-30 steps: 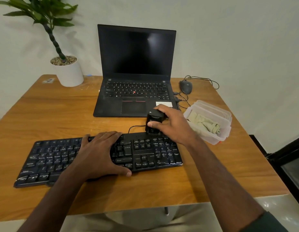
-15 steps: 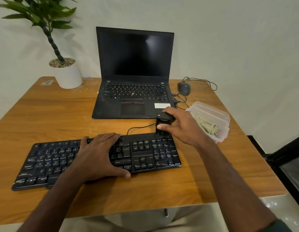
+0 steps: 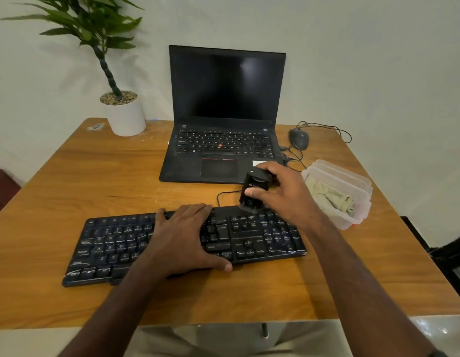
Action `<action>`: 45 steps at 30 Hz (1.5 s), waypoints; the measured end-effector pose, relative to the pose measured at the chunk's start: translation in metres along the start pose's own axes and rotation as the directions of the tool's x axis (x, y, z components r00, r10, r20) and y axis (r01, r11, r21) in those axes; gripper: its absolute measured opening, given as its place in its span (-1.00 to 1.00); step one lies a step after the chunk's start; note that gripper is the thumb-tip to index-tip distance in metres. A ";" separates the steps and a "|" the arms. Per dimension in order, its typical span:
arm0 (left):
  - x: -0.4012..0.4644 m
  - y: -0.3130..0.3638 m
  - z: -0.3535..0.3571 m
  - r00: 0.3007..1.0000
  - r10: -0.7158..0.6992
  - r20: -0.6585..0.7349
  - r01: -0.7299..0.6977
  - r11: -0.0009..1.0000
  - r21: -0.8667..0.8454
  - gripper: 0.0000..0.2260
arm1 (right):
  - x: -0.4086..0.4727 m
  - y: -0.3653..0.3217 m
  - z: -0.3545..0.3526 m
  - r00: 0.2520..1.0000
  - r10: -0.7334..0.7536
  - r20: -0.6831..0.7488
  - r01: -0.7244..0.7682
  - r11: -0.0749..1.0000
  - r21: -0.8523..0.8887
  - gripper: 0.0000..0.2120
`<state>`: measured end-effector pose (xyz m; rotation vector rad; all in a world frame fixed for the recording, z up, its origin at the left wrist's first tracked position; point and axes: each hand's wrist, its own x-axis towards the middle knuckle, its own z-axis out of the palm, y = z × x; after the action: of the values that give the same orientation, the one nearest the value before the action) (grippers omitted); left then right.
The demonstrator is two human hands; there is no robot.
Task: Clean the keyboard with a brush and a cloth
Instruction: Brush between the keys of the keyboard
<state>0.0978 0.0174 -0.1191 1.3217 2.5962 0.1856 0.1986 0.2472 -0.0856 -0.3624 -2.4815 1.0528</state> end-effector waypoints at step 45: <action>-0.122 -0.191 0.011 0.977 -0.180 -0.115 0.136 0.939 -0.315 0.18 | 0.038 -0.143 0.192 0.885 -0.305 0.352 0.181 0.922 0.344 -0.78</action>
<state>0.0207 -0.1936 -0.1535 1.0205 2.6363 0.6477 0.0642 0.0455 -0.0912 0.2884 -2.5525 1.4859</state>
